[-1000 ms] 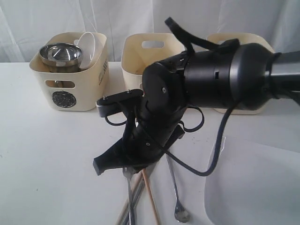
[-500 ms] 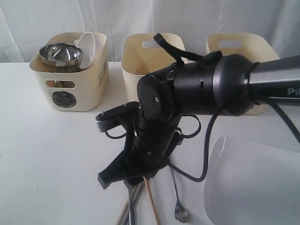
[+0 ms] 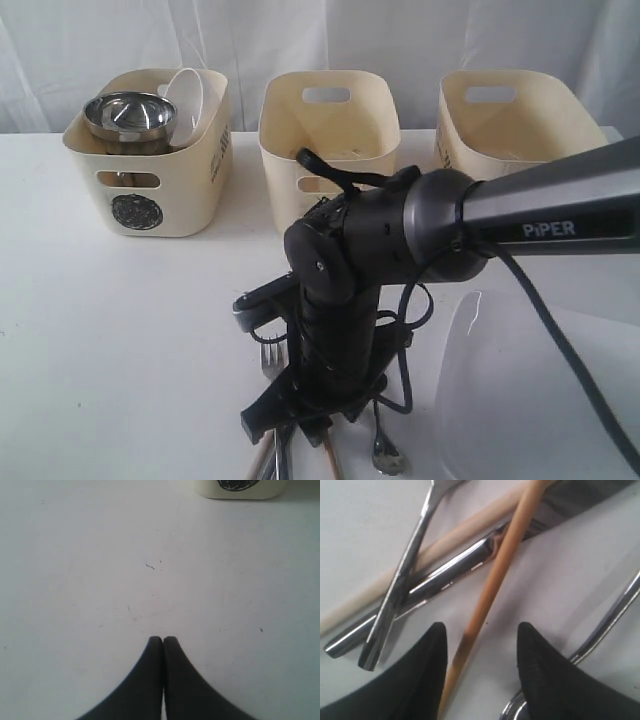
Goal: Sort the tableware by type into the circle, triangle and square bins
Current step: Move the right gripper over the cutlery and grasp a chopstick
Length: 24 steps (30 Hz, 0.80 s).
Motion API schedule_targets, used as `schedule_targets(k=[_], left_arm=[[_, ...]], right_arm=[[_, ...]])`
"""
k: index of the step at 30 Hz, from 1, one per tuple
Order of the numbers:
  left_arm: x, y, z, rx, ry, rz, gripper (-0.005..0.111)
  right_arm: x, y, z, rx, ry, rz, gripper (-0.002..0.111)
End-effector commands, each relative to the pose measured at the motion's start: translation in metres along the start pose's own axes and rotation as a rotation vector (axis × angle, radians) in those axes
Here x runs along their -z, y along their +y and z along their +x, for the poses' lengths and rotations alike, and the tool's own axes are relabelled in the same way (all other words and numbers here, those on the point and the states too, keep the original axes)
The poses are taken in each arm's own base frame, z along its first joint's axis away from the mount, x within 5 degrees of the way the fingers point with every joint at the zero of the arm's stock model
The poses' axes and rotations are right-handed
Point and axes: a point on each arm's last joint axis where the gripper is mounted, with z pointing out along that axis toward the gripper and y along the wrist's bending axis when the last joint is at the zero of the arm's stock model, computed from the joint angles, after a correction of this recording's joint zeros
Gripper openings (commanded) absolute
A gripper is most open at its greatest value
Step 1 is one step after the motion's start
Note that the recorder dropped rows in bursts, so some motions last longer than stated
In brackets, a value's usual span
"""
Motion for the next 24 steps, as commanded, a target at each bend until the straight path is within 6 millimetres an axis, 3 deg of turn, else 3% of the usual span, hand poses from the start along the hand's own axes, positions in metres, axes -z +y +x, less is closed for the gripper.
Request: schedule_targets(k=[1, 7, 11, 14, 16, 19, 21, 22, 24], left_arm=[[-0.001, 0.000, 0.002, 0.004, 0.007, 0.003, 0.000], [-0.001, 0.000, 0.002, 0.004, 0.007, 0.003, 0.000], [-0.001, 0.000, 0.002, 0.004, 0.007, 0.003, 0.000], [-0.001, 0.000, 0.002, 0.004, 0.007, 0.003, 0.000], [-0.001, 0.000, 0.002, 0.004, 0.007, 0.003, 0.000], [-0.001, 0.000, 0.002, 0.004, 0.007, 0.003, 0.000], [-0.001, 0.000, 0.002, 0.004, 0.007, 0.003, 0.000], [-0.001, 0.000, 0.002, 0.004, 0.007, 0.003, 0.000], [-0.001, 0.000, 0.002, 0.004, 0.007, 0.003, 0.000]], right_arm=[[-0.007, 0.000, -0.001, 0.004, -0.009, 0.010, 0.041], [-0.009, 0.001, -0.006, -0.020, -0.057, -0.001, 0.021], [-0.009, 0.001, -0.006, -0.023, -0.065, -0.003, 0.000], [-0.005, 0.000, -0.003, -0.022, -0.040, 0.001, 0.000], [0.015, 0.000, 0.003, -0.020, -0.036, 0.000, 0.000], [0.070, 0.002, 0.006, -0.002, -0.198, -0.034, 0.000], [0.117, 0.005, -0.003, 0.023, -0.461, -0.071, 0.000], [0.131, 0.005, -0.008, 0.039, -0.564, -0.073, 0.000], [0.170, -0.001, -0.029, 0.106, -0.910, -0.042, 0.000]])
